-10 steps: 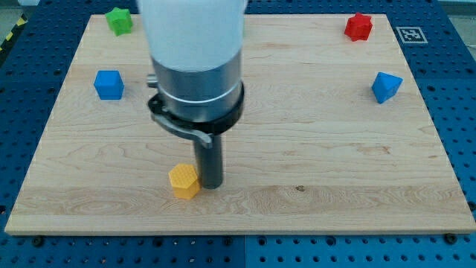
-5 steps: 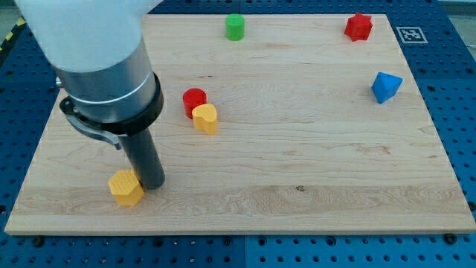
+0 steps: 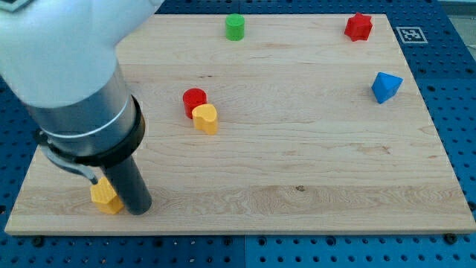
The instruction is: Move the yellow hexagon to the bottom left of the board
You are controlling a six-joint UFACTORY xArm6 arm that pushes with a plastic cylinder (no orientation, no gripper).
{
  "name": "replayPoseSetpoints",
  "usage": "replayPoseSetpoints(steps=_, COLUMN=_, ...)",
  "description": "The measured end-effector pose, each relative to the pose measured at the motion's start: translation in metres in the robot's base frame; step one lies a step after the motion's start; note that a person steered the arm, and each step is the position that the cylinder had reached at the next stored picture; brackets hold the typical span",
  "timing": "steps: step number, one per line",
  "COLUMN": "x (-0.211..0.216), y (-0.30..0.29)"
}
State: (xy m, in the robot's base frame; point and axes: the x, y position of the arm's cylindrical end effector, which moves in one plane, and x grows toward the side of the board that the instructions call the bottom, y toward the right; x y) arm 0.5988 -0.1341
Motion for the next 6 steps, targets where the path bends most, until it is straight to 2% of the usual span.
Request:
replayPoseSetpoints(steps=3, x=-0.012, y=0.009)
replayPoseSetpoints(steps=6, x=-0.012, y=-0.027)
